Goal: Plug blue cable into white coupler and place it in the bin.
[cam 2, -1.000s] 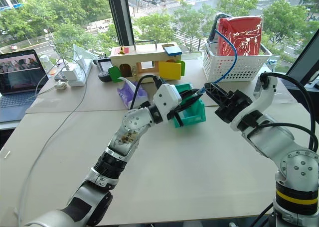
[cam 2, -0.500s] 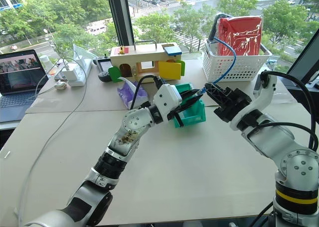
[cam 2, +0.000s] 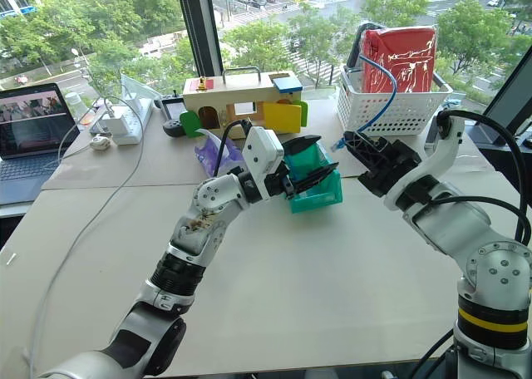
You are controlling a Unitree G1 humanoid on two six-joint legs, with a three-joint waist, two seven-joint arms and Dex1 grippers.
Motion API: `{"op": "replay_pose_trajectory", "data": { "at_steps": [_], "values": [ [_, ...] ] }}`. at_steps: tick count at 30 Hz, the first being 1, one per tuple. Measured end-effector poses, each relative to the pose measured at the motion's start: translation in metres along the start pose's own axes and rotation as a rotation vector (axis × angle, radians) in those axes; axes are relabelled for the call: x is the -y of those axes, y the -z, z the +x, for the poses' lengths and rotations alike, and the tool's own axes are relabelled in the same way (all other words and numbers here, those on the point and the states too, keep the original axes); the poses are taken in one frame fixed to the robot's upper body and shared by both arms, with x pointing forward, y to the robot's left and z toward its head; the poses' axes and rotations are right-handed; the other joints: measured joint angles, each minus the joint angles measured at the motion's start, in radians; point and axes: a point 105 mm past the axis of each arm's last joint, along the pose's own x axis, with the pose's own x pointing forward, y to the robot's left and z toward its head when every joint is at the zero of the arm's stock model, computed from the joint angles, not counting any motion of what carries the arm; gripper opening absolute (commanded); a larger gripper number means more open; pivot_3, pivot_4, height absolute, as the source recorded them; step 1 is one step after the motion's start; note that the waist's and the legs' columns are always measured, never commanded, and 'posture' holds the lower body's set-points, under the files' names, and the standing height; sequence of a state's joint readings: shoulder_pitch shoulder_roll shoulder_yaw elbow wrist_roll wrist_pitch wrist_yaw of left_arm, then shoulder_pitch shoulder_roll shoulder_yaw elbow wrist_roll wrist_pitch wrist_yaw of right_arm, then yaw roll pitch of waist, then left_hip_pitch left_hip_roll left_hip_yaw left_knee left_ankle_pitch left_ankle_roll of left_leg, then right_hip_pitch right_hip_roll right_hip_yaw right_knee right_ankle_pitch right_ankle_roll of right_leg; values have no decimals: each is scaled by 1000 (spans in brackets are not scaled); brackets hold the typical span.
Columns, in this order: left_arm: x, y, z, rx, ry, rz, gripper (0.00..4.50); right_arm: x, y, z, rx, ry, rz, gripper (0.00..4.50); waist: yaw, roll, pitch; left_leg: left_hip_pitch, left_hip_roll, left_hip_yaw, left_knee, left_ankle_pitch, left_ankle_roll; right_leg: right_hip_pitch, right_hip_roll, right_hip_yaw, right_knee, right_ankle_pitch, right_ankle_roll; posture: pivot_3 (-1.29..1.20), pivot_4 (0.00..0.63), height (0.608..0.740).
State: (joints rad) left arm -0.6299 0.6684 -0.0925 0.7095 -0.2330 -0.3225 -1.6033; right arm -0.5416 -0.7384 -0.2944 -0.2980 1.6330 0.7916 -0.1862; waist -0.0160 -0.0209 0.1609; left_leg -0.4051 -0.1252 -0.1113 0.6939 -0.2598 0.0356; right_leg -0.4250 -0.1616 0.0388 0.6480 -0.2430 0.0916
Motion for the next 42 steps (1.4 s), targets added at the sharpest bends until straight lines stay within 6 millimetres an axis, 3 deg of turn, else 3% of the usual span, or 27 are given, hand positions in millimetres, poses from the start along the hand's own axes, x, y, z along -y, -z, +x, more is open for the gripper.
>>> {"op": "replay_pose_trajectory", "data": {
  "at_steps": [9, 12, 21, 33, 35, 37, 42],
  "values": [
    [-4, 14, 18, -31, 32, -38, 4446, 1, -5, -3, 19, 17, -7, 0, -3, 0, 0, 0, 0, 0, 0, 0, 1, 0, 0, 0, 1, 0, 0, 0, 150, 740],
    [-6, 15, 21, -24, 32, -50, 3757, 1, -6, -4, 25, 18, -8, 0, -2, 0, 0, 0, 0, 0, 1, -1, 1, 1, 0, 0, 1, 0, 1, 0, 150, 740],
    [-11, 17, 17, -27, 12, -120, 669, 1, -7, -4, 27, 18, -9, 0, -8, 0, 0, 1, 0, 0, 1, -1, 1, 1, 0, 0, 1, 0, 1, 0, 150, 740],
    [-12, 14, 23, 12, -99, -191, 694, 2, -8, -4, 30, 21, -16, 0, -6, 0, 0, 1, 0, 0, 1, -2, 3, 1, 0, 0, 1, 1, 1, 0, 150, 740],
    [-4, 3, 40, 80, -113, -220, 694, 2, -7, -3, 28, 21, -18, 0, -4, 0, 0, 1, 0, 0, 1, -1, 2, 1, -1, 0, 2, 1, 1, 0, 150, 740],
    [3, -16, 72, 152, -115, -251, 694, 1, -5, -2, 13, 16, -23, 0, 2, 0, 0, -2, 0, 0, 2, -1, 2, 0, -1, 0, 1, 1, 2, 0, 150, 740],
    [-3, -63, 104, 182, -180, -180, 694, -2, 2, 0, -18, 3, -28, 0, 2, 0, 0, -1, 0, 0, 1, -1, 1, 0, -1, 1, 0, 1, 2, 0, 150, 740]
  ]
}}
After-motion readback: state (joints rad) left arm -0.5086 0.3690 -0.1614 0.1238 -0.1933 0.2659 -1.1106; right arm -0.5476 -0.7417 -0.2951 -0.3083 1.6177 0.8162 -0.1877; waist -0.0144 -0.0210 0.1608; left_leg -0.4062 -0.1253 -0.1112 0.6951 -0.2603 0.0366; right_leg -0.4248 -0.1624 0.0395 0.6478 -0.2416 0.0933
